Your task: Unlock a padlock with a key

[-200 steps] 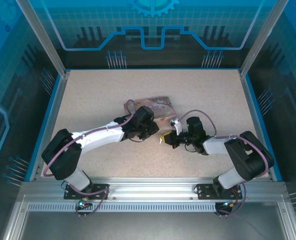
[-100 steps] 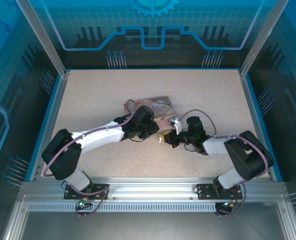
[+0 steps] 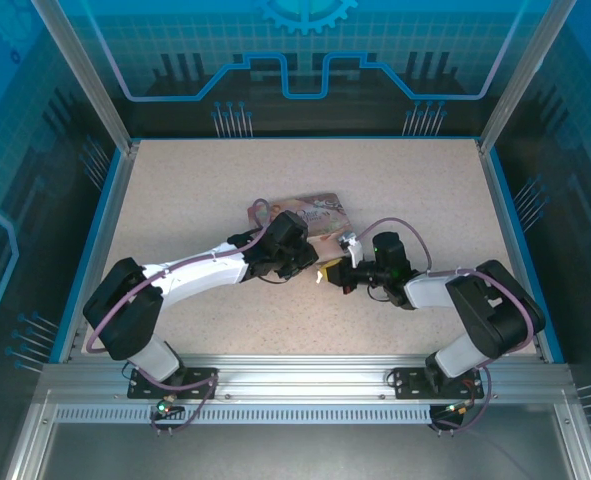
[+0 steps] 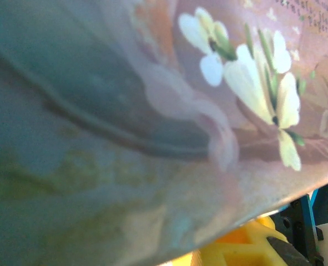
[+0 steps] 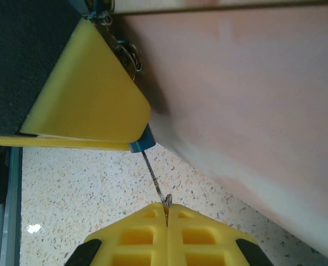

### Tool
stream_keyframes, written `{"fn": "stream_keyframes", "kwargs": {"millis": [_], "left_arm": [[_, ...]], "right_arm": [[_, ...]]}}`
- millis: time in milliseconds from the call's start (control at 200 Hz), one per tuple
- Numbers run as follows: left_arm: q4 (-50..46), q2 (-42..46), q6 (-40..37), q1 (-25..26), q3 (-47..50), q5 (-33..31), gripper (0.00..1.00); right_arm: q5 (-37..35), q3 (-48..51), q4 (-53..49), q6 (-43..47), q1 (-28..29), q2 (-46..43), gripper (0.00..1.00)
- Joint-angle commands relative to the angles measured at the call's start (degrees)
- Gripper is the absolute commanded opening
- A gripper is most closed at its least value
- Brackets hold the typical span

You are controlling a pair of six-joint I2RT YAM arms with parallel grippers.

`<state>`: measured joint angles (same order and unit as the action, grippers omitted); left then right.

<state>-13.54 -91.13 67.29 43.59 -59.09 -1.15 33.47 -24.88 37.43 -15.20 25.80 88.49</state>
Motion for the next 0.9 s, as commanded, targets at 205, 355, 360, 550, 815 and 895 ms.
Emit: {"fn": "stream_keyframes", "kwargs": {"millis": [205, 355, 360, 550, 815, 895], "left_arm": [[3.00, 1.09, 0.65, -0.44, -0.15, 1.93, 0.08], [3.87, 1.31, 1.62, -0.35, 0.12, 2.27, 0.08], [3.87, 1.31, 1.66, -0.35, 0.12, 2.28, 0.08], [3.39, 1.41, 1.67, -0.34, -0.32, 2.38, 0.07], [2.88, 0.98, 1.37, -0.35, -0.37, 2.61, 0.06], [2.56, 0.96, 1.13, -0.37, -0.32, 2.48, 0.05]], "right_arm": [[0.16, -1.32, 4.92, -1.00, -0.56, 2.18, 0.00], [-0.58, -1.21, 7.55, -1.50, -0.14, 3.41, 0.00], [-0.68, -1.22, 7.65, -1.50, -0.18, 3.43, 0.00], [-1.75, -0.98, 10.55, -1.77, 0.04, 3.63, 0.00], [-0.69, -0.87, 12.01, -1.24, -0.05, 2.84, 0.00], [-0.69, -0.87, 12.23, -1.07, -0.05, 2.42, 0.00]]}}
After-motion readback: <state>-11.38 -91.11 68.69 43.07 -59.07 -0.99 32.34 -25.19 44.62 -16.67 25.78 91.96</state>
